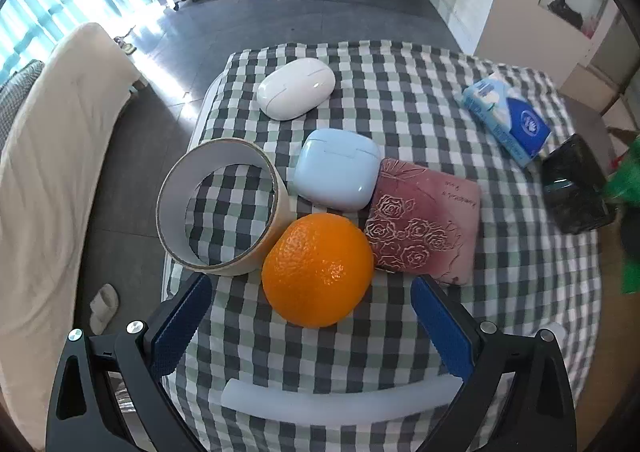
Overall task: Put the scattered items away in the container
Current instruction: 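Grasp the orange with the left gripper while the right gripper holds the green bag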
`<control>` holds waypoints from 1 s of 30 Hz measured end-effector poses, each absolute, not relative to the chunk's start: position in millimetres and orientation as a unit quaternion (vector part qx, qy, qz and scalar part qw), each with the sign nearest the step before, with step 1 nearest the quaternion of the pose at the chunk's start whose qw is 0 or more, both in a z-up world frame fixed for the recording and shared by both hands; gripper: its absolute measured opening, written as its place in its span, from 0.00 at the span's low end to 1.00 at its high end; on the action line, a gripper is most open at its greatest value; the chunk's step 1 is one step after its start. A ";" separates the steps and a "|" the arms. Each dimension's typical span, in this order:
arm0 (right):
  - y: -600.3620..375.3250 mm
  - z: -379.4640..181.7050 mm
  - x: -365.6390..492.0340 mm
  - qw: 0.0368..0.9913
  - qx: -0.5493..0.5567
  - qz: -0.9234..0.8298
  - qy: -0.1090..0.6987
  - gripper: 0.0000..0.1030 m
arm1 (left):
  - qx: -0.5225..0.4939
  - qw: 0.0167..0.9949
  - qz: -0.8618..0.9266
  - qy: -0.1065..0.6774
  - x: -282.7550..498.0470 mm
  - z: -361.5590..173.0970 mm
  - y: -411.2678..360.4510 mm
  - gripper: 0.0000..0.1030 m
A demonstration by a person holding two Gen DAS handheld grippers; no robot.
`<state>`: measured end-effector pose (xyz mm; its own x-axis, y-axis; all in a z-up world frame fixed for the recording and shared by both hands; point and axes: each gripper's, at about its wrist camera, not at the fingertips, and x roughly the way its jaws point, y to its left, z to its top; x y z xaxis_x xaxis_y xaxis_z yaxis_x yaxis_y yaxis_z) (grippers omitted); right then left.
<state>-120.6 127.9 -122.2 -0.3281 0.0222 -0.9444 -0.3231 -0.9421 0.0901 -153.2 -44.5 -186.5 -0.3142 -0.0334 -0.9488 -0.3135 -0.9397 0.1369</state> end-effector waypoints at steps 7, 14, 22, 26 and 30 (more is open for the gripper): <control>134.3 -113.2 -110.8 0.108 -0.563 0.807 0.138 0.40 | -0.594 0.085 0.781 0.170 -149.4 -195.3 -39.3 0.49; 134.0 -105.5 -105.2 0.108 -0.558 0.811 0.141 0.40 | -0.583 0.093 0.787 0.177 -134.5 -180.6 -40.7 0.45; 132.2 -95.5 -93.7 0.107 -0.551 0.815 0.143 0.40 | -0.565 0.100 0.802 0.169 -127.6 -152.4 -46.6 0.23; 133.2 -91.3 -84.0 0.111 -0.549 0.816 0.144 0.41 | -0.558 0.100 0.806 0.170 -133.5 -156.1 -50.6 0.36; 137.6 -91.2 -74.3 0.118 -0.549 0.814 0.147 0.41 | -0.518 0.099 0.825 0.203 -133.2 -162.6 -51.5 0.82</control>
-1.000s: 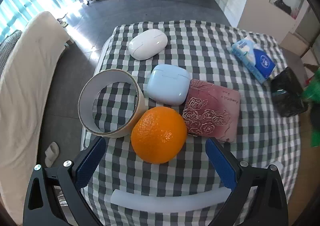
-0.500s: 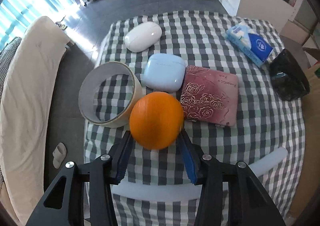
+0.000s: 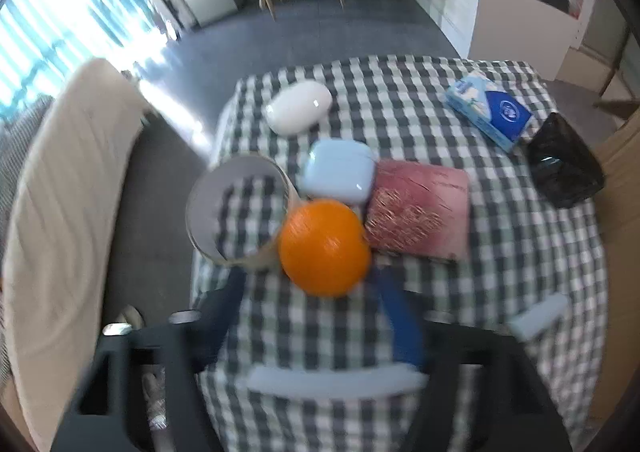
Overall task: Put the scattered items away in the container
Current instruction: 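Grasp the orange with the left gripper while the right gripper holds the green bag, then drop the green bag with the right gripper while the left gripper drops the orange into the box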
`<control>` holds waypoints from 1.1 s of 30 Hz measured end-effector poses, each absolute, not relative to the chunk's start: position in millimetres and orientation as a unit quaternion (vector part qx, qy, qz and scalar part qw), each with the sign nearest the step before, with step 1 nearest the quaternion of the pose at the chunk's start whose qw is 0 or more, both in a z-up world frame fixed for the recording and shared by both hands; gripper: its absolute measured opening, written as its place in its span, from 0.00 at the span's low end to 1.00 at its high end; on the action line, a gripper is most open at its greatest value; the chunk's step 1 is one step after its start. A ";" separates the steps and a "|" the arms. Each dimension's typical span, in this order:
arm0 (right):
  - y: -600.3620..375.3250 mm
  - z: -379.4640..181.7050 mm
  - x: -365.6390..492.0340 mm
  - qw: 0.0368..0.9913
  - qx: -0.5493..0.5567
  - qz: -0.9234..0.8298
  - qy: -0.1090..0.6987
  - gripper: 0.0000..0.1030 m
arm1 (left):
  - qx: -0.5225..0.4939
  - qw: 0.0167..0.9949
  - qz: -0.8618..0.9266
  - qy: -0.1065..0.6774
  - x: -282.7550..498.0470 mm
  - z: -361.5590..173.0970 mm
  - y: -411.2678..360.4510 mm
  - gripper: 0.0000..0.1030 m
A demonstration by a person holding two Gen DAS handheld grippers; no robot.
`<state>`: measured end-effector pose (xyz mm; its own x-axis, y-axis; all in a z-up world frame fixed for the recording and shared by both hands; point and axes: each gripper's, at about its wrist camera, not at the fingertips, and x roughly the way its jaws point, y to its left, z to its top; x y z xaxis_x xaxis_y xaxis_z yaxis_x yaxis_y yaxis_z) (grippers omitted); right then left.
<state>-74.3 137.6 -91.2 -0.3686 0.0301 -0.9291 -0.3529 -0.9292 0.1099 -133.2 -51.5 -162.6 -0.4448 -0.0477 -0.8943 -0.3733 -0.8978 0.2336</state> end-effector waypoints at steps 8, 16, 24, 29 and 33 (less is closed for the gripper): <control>147.7 -97.2 -64.2 0.131 -0.555 0.806 0.161 0.41 | -0.517 0.132 0.818 0.216 -145.4 -178.3 -46.9 0.57; 149.4 -92.4 -63.7 0.135 -0.552 0.807 0.161 0.41 | -0.527 0.136 0.813 0.205 -143.2 -174.1 -47.6 0.52; 152.6 -75.2 -56.2 0.139 -0.538 0.815 0.165 0.41 | -0.525 0.152 0.814 0.196 -128.2 -138.1 -37.7 0.52; 158.2 -56.1 -45.6 0.140 -0.524 0.823 0.168 0.41 | -0.513 0.162 0.824 0.181 -123.4 -96.3 -23.1 0.52; 170.9 -31.3 -25.8 0.155 -0.507 0.830 0.172 0.41 | -0.500 0.177 0.831 0.169 -113.2 -59.6 -6.3 0.52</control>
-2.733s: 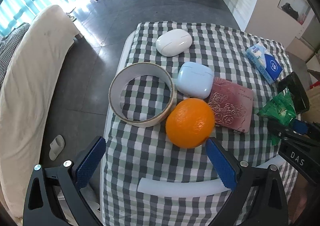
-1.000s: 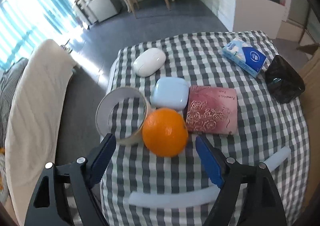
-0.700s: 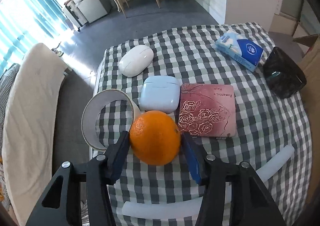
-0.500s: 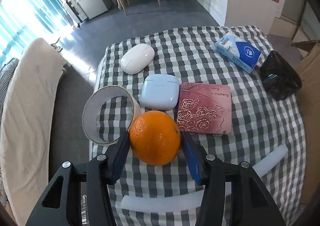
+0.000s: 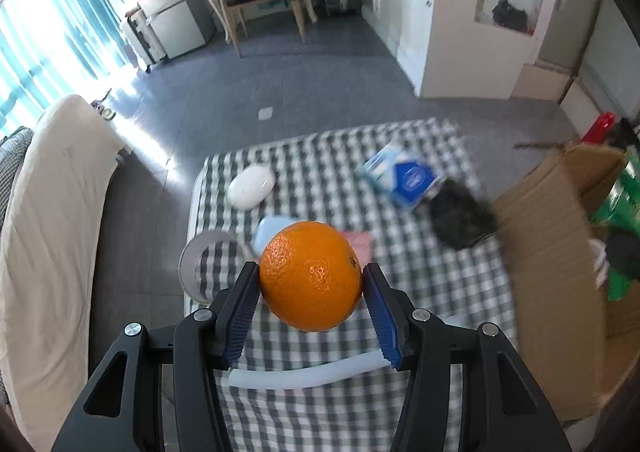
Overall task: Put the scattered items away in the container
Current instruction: 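Drop the green bag with the right gripper while the left gripper drops the orange into the box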
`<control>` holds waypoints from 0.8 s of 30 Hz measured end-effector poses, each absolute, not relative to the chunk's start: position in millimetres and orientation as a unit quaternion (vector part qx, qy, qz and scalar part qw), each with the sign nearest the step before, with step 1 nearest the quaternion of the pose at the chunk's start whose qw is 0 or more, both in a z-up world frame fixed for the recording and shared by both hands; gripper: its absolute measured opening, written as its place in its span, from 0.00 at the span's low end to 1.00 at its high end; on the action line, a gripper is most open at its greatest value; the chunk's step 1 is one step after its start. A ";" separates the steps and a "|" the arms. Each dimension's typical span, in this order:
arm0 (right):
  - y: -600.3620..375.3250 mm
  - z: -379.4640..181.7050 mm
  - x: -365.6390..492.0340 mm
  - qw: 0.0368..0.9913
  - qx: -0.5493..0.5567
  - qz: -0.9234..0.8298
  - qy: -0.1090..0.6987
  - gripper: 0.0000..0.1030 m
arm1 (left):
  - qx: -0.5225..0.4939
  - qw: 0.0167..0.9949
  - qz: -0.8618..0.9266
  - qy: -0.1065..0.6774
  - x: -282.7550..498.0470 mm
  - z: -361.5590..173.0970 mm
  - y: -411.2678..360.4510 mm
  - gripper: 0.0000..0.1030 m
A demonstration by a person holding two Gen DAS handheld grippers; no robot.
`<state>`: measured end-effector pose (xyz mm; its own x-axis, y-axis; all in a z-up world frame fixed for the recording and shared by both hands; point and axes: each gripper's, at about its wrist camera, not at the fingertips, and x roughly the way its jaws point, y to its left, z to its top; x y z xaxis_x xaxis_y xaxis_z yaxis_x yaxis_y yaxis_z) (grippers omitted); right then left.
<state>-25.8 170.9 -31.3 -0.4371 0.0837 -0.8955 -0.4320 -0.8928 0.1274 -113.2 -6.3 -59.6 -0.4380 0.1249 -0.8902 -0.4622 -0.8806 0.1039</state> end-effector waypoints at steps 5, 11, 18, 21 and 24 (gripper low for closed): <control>198.6 -1.2 13.5 0.190 -0.494 0.833 0.161 0.41 | -0.482 0.200 0.838 0.157 -95.3 -24.6 16.1 0.52; 237.7 -10.6 61.7 0.237 -0.509 0.810 0.170 0.41 | -0.478 0.232 0.832 0.158 -65.9 -6.6 51.8 0.52; 257.9 -68.9 93.7 0.262 -0.545 0.773 0.193 0.43 | -0.484 0.256 0.817 0.180 -35.2 -20.1 88.0 0.52; 265.7 -86.9 100.8 0.281 -0.561 0.753 0.198 0.56 | -0.484 0.263 0.813 0.190 -24.6 -23.7 102.8 0.52; 270.0 -80.1 110.9 0.292 -0.555 0.753 0.200 0.64 | -0.483 0.270 0.810 0.196 -16.6 -21.5 118.1 0.52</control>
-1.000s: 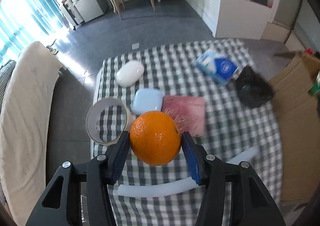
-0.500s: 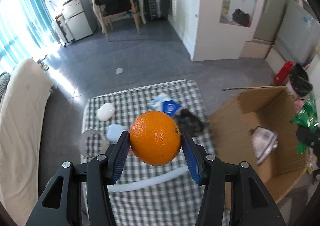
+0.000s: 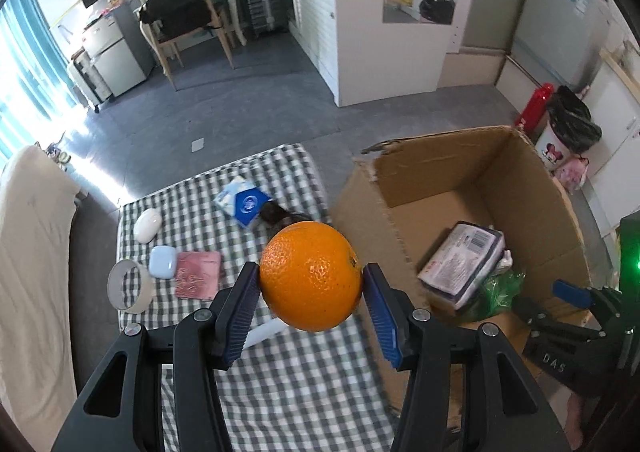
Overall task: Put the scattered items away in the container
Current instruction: 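Drop the green bag with the right gripper while the left gripper drops the orange into the box, then grasp the black sunglasses case with the right gripper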
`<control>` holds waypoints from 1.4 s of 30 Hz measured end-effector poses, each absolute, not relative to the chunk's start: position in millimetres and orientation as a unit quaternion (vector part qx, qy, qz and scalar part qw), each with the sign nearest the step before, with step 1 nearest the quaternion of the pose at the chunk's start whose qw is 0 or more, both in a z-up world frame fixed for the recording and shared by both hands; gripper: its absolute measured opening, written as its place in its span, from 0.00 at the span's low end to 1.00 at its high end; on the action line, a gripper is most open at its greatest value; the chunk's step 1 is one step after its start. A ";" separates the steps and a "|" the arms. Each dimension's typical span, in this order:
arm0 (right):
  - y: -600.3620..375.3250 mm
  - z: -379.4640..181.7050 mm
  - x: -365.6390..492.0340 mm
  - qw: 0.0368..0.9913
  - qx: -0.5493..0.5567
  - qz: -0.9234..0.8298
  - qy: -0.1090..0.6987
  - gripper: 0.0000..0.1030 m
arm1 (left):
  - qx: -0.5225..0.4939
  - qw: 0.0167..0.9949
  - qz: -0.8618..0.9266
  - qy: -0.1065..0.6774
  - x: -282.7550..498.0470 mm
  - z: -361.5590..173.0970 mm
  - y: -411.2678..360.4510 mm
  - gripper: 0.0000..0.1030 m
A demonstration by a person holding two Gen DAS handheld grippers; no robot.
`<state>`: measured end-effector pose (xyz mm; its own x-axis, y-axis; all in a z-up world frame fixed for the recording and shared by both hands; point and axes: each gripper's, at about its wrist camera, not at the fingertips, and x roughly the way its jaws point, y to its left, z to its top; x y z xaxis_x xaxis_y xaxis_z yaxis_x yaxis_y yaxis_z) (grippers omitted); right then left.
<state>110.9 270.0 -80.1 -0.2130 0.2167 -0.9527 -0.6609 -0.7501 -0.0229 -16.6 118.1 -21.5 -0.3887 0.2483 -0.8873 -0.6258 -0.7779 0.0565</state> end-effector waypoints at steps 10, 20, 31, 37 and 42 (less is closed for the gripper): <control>302.7 -47.6 140.3 0.307 -0.521 0.761 0.233 0.70 | -0.471 0.316 0.798 0.205 13.9 -16.6 184.8 0.52; 326.8 -61.4 171.2 0.324 -0.520 0.748 0.255 0.70 | -0.490 0.301 0.782 0.241 33.5 -61.8 236.8 0.88; 333.8 -51.9 163.5 0.325 -0.516 0.749 0.257 0.70 | -0.487 0.285 0.791 0.237 20.7 -53.1 234.7 0.94; 321.9 -31.9 138.8 0.310 -0.512 0.763 0.242 0.70 | -0.480 0.266 0.806 0.222 4.1 -30.0 204.6 0.94; 294.4 -9.1 102.2 0.283 -0.500 0.788 0.222 0.70 | -0.490 0.228 0.819 0.195 -20.9 -23.0 149.2 0.97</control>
<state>102.2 294.4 -9.1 -0.3400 0.2228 -0.9136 -0.6675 -0.7415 0.0676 -20.9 149.2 -23.0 -0.4161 0.1823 -0.8908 -0.5641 -0.8202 0.0957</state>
